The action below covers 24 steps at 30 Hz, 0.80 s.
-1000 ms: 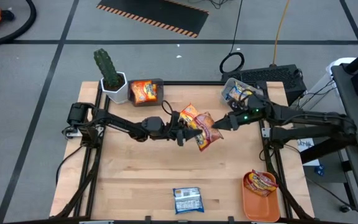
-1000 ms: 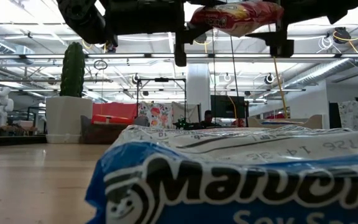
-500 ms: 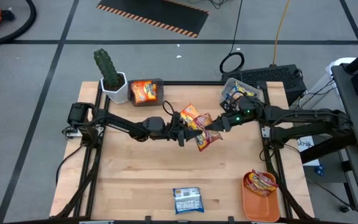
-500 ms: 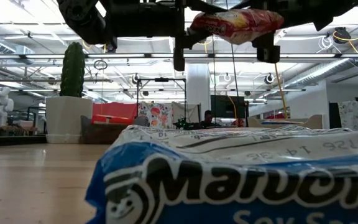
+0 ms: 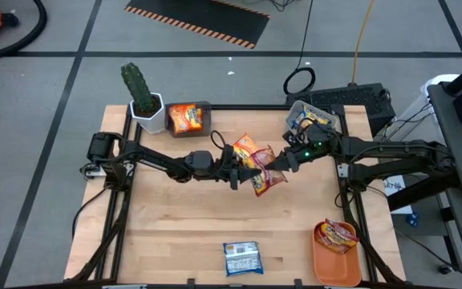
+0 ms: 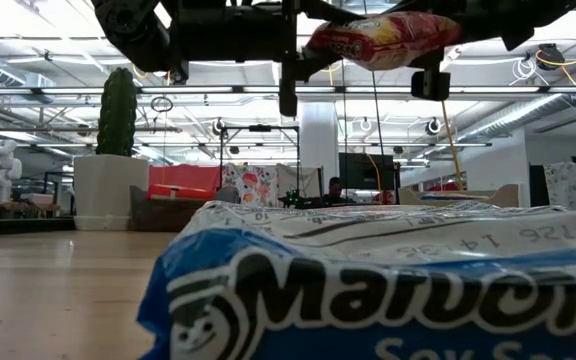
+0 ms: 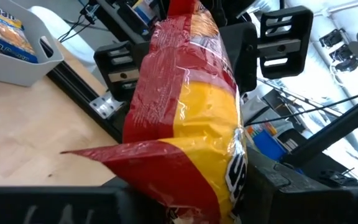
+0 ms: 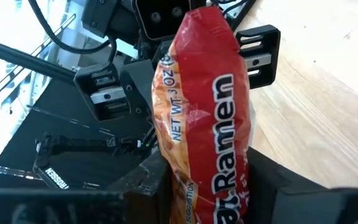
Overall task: Sort Maruchan noodles
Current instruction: Put the red noodle pack into the orange bin
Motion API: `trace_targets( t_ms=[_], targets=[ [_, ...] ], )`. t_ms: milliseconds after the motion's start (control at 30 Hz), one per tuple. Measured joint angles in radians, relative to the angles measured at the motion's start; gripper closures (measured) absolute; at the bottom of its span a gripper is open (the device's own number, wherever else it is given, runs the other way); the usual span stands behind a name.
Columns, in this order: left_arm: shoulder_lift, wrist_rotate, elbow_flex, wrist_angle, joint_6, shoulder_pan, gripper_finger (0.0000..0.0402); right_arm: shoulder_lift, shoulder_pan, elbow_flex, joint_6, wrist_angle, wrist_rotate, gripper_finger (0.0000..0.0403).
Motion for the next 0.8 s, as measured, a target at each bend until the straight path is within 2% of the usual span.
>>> trace_targets(
  t_ms=[133,367,600,800],
  targets=[
    [0.000,-0.013,0.000,-0.005,0.006,0.000,0.0226,0.000,-0.001,0.000,0.006,-0.006,-0.001,0.0277],
    [0.000,-0.030,0.000,-0.008,-0.020,0.000,0.0173,-0.029,-0.037,0.000,-0.017,-0.034,-0.034,0.0300],
    [0.000,-0.082,0.000,-0.003,-0.012,0.012,0.0167,-0.061,-0.089,-0.001,-0.019,-0.060,-0.141,0.0285],
    [-0.003,-0.082,0.002,0.011,-0.012,0.036,0.0167,-0.099,-0.107,-0.001,0.013,-0.097,-0.213,0.0296]
  ],
)
